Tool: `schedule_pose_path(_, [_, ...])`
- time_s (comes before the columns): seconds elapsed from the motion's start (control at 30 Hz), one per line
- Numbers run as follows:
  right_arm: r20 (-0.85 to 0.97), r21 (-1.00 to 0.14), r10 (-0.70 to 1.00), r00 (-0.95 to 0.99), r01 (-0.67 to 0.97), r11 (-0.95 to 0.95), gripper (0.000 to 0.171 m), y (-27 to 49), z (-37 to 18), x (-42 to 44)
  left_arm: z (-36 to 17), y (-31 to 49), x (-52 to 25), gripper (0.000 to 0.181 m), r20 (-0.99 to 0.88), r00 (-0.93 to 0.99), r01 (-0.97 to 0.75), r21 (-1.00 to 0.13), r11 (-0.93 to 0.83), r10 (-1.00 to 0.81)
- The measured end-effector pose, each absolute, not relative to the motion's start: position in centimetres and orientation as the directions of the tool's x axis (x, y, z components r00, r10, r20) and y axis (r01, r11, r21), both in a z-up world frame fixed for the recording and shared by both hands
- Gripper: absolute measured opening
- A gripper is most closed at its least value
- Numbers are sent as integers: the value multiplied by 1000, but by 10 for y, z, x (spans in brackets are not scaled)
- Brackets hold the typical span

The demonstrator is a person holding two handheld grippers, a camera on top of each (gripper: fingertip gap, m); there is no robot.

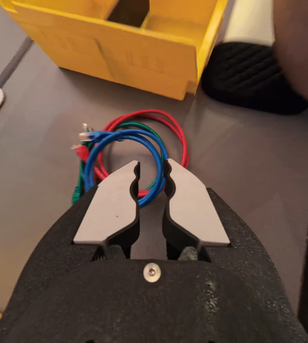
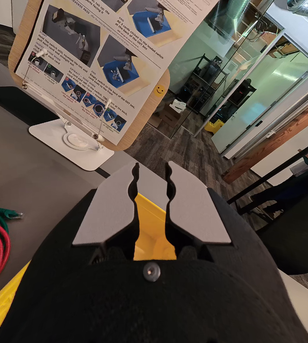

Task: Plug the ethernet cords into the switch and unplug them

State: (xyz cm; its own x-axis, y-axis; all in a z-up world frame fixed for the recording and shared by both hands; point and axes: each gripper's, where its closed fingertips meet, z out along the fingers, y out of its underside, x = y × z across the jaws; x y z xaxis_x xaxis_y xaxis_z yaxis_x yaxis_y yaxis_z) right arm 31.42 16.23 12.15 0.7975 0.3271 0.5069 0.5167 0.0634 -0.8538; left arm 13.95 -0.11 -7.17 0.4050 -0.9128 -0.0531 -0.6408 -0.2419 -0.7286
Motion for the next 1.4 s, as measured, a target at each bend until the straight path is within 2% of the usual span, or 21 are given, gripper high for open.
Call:
schedule_pose_path(0.07, [502,-858,321,803,510,66,28,161,124,317,-24,20,100,26,-28,473,-550,-790,-271,-881])
schedule_pose_path(0.1, [499,-860,317,807,505,68,28,161,125,319,0,38,69,28,-79,518,-543,-800,-256,-852])
schedule_pose_path(0.17, [490,-867,310,815,494,71,28,160,127,321,36,84,-7,36,-286,579,-631,-750,-198,-764])
schedule_pose_path(0.2, [487,-868,311,816,491,71,28,161,127,321,42,102,-40,30,-365,544,-700,-694,-168,-756])
schedule_pose_path(0.27, [488,-867,310,816,494,66,28,163,125,320,36,136,-96,30,-413,497,-790,-580,-200,-763])
schedule_pose_path(0.37, [524,-841,300,797,541,32,28,170,115,317,-4,158,-139,28,-289,439,-847,-449,-284,-851])
schedule_pose_path(0.43, [551,-816,299,779,578,-2,29,176,105,316,-30,168,-147,28,-220,395,-868,-406,-284,-892])
schedule_pose_path(0.6, [498,-841,363,788,540,-20,32,177,98,304,-91,181,-160,52,-156,261,-943,-252,-217,-953])
schedule_pose_path(0.83, [474,-847,358,804,528,-63,32,184,91,311,-125,173,-156,66,-24,202,-952,-239,-190,-979])
schedule_pose_path(0.93, [479,-841,347,806,534,-81,32,186,88,316,-138,170,-163,65,-39,176,-970,-177,-166,-984])
schedule_pose_path(1.03, [473,-846,347,810,527,-78,32,186,89,316,-141,173,-172,59,-44,214,-966,-161,-204,-976])
schedule_pose_path(1.1, [479,-842,347,806,534,-79,32,186,88,315,-144,180,-187,59,-107,213,-972,-126,-199,-971])
schedule_pose_path(1.4, [500,-820,371,782,566,-87,32,189,79,304,-127,196,-198,58,-246,295,-948,-193,-252,-923])
